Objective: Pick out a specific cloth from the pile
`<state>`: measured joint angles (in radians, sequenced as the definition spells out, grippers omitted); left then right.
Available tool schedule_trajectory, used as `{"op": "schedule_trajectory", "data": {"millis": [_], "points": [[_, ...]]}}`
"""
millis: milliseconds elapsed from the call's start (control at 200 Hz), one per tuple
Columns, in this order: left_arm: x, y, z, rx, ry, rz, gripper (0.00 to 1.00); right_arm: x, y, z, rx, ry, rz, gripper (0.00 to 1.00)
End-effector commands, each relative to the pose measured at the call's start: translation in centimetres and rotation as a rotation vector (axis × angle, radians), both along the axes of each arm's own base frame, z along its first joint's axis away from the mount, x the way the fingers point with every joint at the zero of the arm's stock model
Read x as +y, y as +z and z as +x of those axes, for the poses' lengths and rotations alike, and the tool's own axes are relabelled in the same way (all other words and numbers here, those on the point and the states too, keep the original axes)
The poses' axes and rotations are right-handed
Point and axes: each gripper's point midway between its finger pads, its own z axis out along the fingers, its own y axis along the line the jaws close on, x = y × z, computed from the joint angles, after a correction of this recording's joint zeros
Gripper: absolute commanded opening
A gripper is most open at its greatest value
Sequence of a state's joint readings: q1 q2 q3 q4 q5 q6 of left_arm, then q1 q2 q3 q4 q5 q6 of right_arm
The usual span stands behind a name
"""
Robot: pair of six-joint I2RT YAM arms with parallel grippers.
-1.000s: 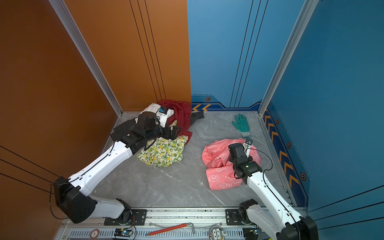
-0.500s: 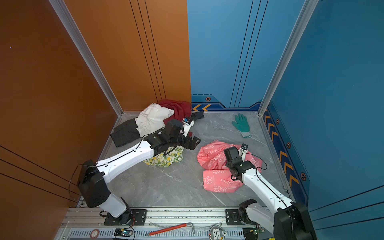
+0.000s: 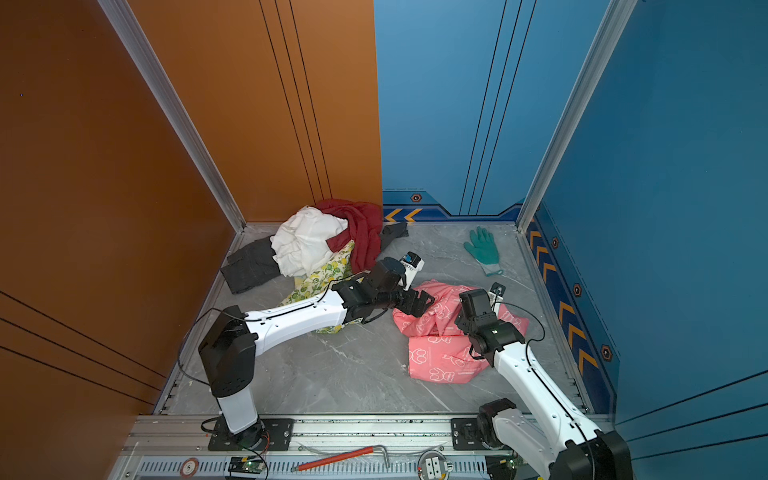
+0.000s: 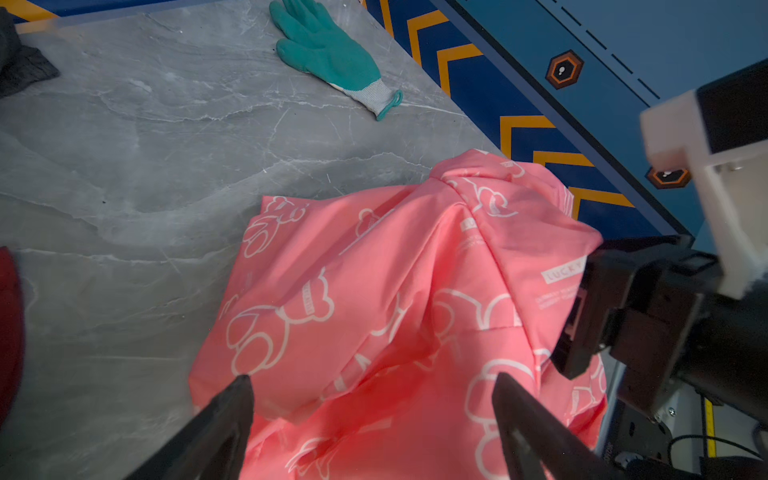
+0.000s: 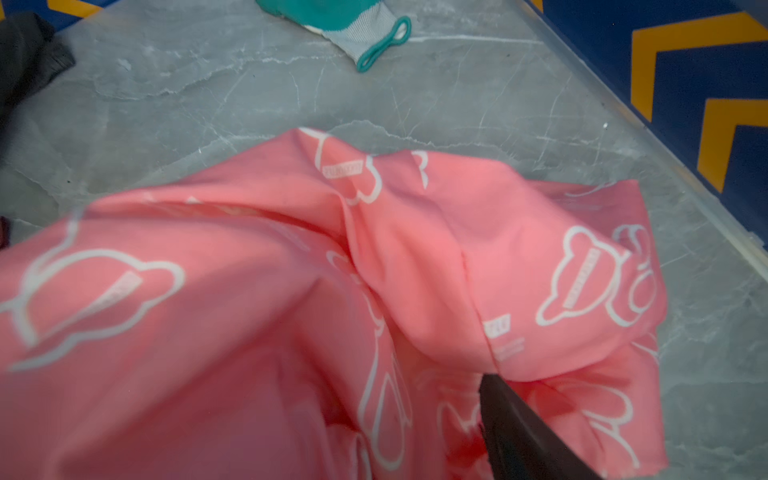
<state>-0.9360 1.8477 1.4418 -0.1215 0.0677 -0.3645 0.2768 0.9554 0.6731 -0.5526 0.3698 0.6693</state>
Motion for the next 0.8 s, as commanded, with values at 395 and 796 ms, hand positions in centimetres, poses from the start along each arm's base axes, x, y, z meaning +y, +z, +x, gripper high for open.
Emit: {"op": "schedule_trajectory", "data": {"millis": [395,796], "points": [[-4.7,-12.9,-1.6,0.167,-0.044,0.162,0.87,-1.0,15.4,1.8,-0.354,0.070,-0.099,0.92],[-4.8,-7.5,0.0,0.061,-0.092,0.120,0.91,-2.4,16.9,3.9,-0.412,0.082,-0.080,1.00]]}}
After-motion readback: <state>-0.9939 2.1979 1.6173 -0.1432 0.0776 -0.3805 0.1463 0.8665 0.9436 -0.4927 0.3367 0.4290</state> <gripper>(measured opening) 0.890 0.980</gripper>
